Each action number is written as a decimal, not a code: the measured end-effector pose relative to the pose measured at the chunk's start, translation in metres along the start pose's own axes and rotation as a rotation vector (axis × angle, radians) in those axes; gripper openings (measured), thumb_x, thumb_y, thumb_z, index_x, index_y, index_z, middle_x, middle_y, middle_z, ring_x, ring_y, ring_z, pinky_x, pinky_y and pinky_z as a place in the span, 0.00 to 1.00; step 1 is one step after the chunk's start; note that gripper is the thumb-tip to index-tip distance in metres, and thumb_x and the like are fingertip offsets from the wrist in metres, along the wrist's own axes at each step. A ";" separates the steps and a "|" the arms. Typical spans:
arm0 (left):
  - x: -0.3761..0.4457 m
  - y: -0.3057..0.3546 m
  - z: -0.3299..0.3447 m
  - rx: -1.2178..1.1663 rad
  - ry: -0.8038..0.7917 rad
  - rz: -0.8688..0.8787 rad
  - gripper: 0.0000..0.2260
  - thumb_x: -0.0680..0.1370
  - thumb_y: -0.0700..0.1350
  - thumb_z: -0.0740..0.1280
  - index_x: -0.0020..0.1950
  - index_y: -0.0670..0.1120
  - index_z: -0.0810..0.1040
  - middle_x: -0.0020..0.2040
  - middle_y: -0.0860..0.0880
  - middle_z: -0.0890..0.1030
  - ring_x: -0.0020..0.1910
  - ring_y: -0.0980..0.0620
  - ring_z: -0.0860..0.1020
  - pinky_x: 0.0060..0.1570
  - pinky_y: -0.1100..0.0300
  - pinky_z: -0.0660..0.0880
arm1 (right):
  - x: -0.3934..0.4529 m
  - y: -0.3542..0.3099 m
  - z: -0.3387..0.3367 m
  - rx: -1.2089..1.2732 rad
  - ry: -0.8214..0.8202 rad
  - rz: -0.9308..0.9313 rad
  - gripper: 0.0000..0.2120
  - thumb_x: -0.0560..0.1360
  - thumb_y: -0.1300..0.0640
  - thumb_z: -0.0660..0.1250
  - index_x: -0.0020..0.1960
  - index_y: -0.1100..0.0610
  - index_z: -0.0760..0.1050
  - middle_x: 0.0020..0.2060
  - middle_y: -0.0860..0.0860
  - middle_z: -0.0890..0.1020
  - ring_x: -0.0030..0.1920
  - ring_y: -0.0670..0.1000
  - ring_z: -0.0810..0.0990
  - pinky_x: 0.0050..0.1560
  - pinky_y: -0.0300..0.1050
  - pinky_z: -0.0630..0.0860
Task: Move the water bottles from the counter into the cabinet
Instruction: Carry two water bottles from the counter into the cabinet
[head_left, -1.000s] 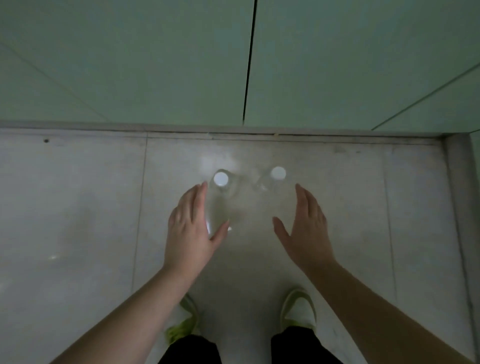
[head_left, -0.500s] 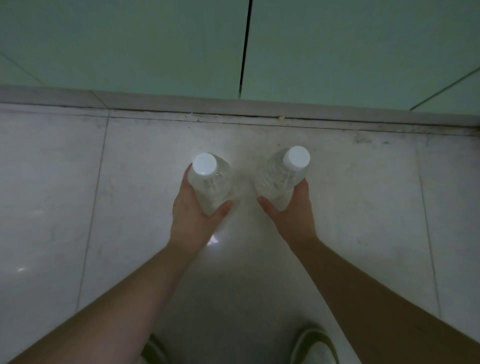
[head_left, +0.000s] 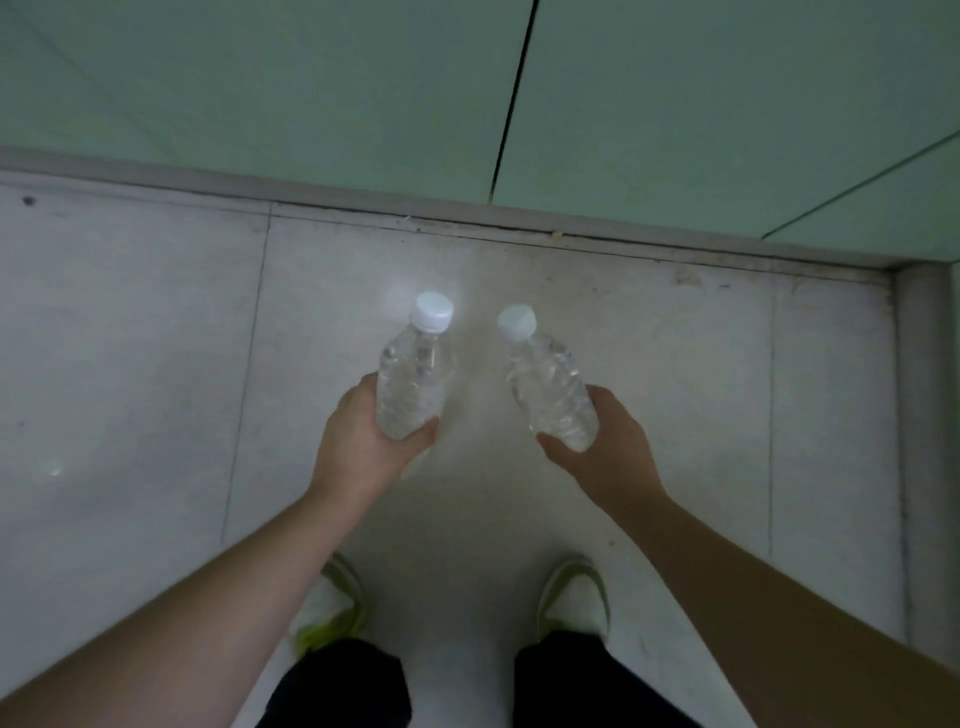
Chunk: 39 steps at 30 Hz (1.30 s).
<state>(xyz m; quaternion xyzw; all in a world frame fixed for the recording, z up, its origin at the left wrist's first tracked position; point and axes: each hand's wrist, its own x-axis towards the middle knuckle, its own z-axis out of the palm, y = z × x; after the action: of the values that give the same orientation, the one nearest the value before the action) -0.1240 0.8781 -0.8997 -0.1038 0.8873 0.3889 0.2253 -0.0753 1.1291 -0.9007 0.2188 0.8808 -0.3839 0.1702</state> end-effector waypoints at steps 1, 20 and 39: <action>-0.020 0.007 -0.013 0.002 -0.017 -0.025 0.22 0.67 0.53 0.77 0.57 0.47 0.77 0.51 0.45 0.82 0.51 0.44 0.81 0.49 0.50 0.78 | -0.020 -0.009 -0.013 -0.009 -0.021 0.005 0.18 0.66 0.50 0.78 0.46 0.43 0.69 0.39 0.43 0.77 0.39 0.45 0.77 0.37 0.29 0.67; -0.352 0.292 -0.299 -0.396 -0.115 -0.045 0.16 0.66 0.63 0.71 0.52 0.66 0.77 0.48 0.63 0.84 0.46 0.66 0.82 0.42 0.73 0.72 | -0.315 -0.290 -0.315 0.294 -0.344 -0.101 0.16 0.71 0.56 0.75 0.56 0.53 0.75 0.44 0.48 0.83 0.42 0.42 0.83 0.43 0.34 0.77; -0.503 0.335 -0.441 -1.116 0.079 -0.129 0.22 0.72 0.54 0.72 0.58 0.40 0.78 0.42 0.43 0.80 0.36 0.47 0.78 0.36 0.56 0.75 | -0.411 -0.467 -0.377 0.557 -0.575 -0.326 0.24 0.62 0.37 0.77 0.55 0.43 0.79 0.50 0.52 0.85 0.50 0.52 0.85 0.46 0.45 0.80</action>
<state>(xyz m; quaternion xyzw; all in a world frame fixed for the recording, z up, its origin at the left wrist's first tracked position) 0.0556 0.7841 -0.1796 -0.2756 0.5468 0.7804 0.1262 -0.0182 1.0228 -0.1832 -0.0016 0.6832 -0.6743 0.2803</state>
